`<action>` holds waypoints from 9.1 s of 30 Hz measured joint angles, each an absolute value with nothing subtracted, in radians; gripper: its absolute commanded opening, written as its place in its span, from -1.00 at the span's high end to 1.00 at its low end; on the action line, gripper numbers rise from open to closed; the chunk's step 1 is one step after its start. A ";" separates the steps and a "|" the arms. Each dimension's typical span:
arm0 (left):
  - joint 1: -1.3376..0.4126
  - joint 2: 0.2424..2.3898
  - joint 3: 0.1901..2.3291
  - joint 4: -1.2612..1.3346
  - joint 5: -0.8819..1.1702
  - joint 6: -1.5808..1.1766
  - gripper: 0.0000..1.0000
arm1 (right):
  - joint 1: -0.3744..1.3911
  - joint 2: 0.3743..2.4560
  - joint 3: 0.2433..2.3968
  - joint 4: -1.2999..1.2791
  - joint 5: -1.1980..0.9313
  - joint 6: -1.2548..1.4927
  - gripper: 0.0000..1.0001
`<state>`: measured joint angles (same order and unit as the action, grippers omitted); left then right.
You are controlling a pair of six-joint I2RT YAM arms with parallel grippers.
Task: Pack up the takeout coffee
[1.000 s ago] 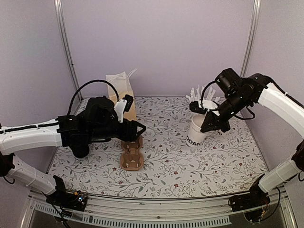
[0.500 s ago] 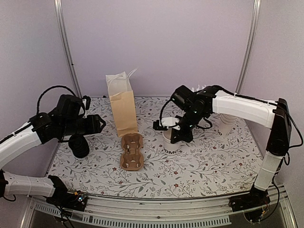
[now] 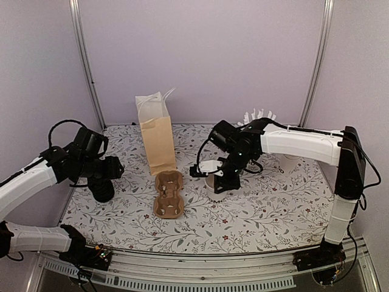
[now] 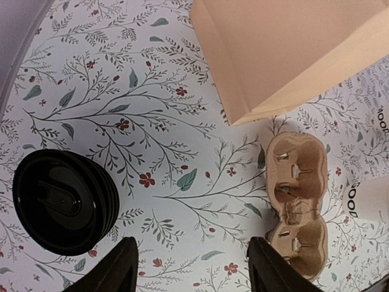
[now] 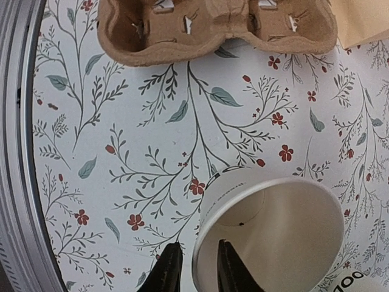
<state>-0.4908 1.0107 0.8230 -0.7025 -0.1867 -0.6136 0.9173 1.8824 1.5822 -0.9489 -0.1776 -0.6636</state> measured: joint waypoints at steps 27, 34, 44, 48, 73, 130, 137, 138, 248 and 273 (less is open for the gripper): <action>-0.298 1.243 0.854 -0.781 -0.150 -0.558 0.19 | 0.617 1.268 1.098 -0.688 -0.578 -0.605 0.35; -0.297 1.248 0.861 -0.785 -0.165 -0.555 0.46 | 0.615 1.262 1.071 -0.635 -0.617 -0.602 0.35; -0.297 1.253 0.865 -0.794 -0.173 -0.558 0.66 | 0.615 1.256 1.056 -0.619 -0.620 -0.602 0.35; -0.297 1.266 0.867 -0.797 -0.173 -0.557 0.74 | 0.615 1.242 1.045 -0.619 -0.620 -0.602 0.35; -0.456 1.158 1.161 -0.826 -0.025 -0.555 1.00 | 0.614 1.241 1.098 -0.646 -0.649 -0.600 0.22; -0.831 1.472 1.138 0.687 0.847 -0.865 1.00 | 0.745 1.424 1.488 -0.371 -0.870 -0.167 -0.98; -0.836 1.472 1.128 0.713 0.827 -0.866 1.00 | 0.745 1.430 1.496 -0.336 -0.872 -0.097 -0.95; -0.837 1.472 1.128 0.717 0.825 -0.866 1.00 | 0.746 1.432 1.498 -0.331 -0.874 -0.086 -0.95; -1.067 2.093 1.857 -1.016 0.067 -0.505 1.00 | 0.604 1.286 1.456 -1.034 -0.586 -0.701 -0.41; -1.028 1.694 1.632 -0.923 -0.019 -0.554 0.07 | 0.853 1.520 1.630 -1.217 -0.456 -0.792 -0.45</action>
